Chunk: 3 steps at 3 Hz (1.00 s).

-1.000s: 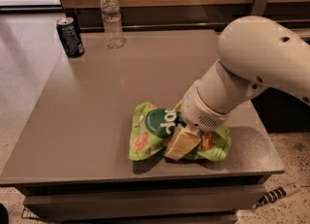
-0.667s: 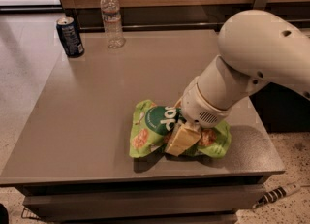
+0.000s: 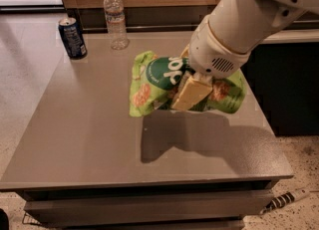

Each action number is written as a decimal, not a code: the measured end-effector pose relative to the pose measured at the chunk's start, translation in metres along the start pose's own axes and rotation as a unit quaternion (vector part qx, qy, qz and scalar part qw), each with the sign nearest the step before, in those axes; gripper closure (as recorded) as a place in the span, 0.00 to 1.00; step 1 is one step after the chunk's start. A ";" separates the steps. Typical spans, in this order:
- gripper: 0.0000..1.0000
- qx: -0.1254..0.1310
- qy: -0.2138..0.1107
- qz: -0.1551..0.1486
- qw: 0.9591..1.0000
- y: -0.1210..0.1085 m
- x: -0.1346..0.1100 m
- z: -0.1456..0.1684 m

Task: Move green rice chip bag near water bottle

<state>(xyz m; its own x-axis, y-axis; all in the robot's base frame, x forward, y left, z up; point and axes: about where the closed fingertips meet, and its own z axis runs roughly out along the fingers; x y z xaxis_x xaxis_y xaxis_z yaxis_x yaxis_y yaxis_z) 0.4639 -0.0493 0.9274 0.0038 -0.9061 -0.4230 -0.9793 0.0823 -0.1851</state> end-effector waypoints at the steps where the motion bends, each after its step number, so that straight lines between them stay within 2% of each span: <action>1: 1.00 0.034 -0.047 -0.051 0.997 -0.044 -0.029 -0.024; 2: 1.00 0.058 -0.108 -0.110 0.986 -0.094 -0.054 -0.031; 3: 1.00 0.090 -0.141 -0.118 0.979 -0.135 -0.055 -0.037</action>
Offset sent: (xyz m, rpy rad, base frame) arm 0.1494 0.0425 0.0958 0.3019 -0.3334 0.3148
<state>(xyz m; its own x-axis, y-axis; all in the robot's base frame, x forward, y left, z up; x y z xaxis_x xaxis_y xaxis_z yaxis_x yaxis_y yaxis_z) 0.5884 -0.0257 1.0080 0.3055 -0.7606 -0.5729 -0.8928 -0.0197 -0.4500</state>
